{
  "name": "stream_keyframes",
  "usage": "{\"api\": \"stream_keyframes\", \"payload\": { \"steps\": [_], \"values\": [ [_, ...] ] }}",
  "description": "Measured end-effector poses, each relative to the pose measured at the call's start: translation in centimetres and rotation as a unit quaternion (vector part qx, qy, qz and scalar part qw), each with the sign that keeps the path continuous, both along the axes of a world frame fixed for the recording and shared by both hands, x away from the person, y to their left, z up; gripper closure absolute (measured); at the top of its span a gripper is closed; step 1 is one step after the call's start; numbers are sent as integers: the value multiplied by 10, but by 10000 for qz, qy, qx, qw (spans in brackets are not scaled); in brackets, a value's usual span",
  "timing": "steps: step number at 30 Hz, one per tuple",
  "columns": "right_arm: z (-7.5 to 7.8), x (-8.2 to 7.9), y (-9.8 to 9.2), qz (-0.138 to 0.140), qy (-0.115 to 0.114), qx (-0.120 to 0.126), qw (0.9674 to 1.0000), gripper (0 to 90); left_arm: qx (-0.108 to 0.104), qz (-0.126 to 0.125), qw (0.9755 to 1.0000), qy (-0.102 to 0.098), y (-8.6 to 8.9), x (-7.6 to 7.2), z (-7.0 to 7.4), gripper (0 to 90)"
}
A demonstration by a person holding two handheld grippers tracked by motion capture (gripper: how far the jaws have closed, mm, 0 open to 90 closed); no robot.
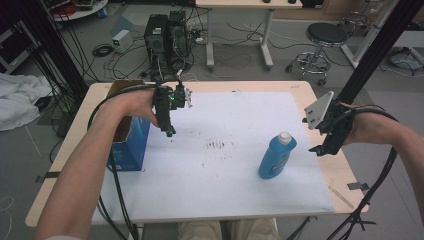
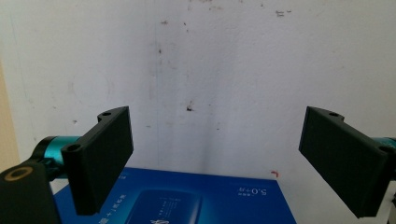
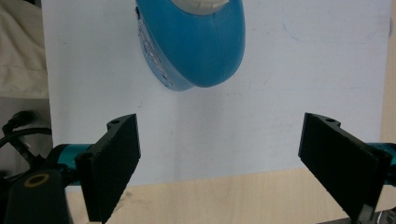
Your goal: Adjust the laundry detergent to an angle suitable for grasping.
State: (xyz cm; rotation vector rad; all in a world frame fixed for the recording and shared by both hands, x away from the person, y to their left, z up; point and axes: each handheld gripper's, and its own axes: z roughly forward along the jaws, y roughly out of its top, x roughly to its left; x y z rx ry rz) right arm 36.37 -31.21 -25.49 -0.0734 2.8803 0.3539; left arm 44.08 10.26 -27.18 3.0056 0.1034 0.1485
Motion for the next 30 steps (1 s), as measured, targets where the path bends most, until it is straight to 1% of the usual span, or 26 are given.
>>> {"api": "stream_keyframes", "payload": {
  "steps": [9,10,13,15,17,18,19,20,21,23,24,26,28,30],
  "values": [
    [-1,-1,0,-13,-4,4,10000,119,-39,36,10000,36,-1,-1,-1,99],
    [-1,-1,0,-17,-4,-2,10000,119,-56,34,10000,32,-1,-1,-1,99],
    [-1,-2,0,-10,2,-2,10000,119,-227,72,9997,48,-3,-5,-1,99],
    [-1,-3,-1,-21,26,14,10000,119,-225,89,9997,75,-5,-6,-1,99],
    [-2,-3,-2,-22,40,1,10000,119,-241,79,9996,76,-8,-9,0,99],
    [-2,-3,-2,-18,32,1,10000,119,-337,102,9993,92,-12,-12,1,99],
    [-2,-3,-1,-18,27,2,10000,119,-337,102,9993,92,-12,-12,1,99],
    [-1,-4,-1,-24,25,9,10000,119,-408,79,9991,101,-16,-15,3,99],
    [-1,-4,-1,-7,13,15,10000,119,-408,79,9991,101,-16,-15,3,99],
    [-1,-4,-1,6,1,10,10000,119,-558,86,9983,117,-21,-20,5,99],
    [-1,-4,-1,-10,-1,3,10000,119,-558,86,9983,117,-21,-20,5,99],
    [-2,-4,-1,-19,-16,2,10000,119,-657,108,9977,112,-27,-26,4,99],
    [-1,-4,-1,-16,-22,-3,10000,119,-671,137,9976,90,-29,-29,3,99],
    [-1,-4,0,-24,-17,-11,10000,119,-627,177,9979,35,-34,-33,0,99]
  ]
}}
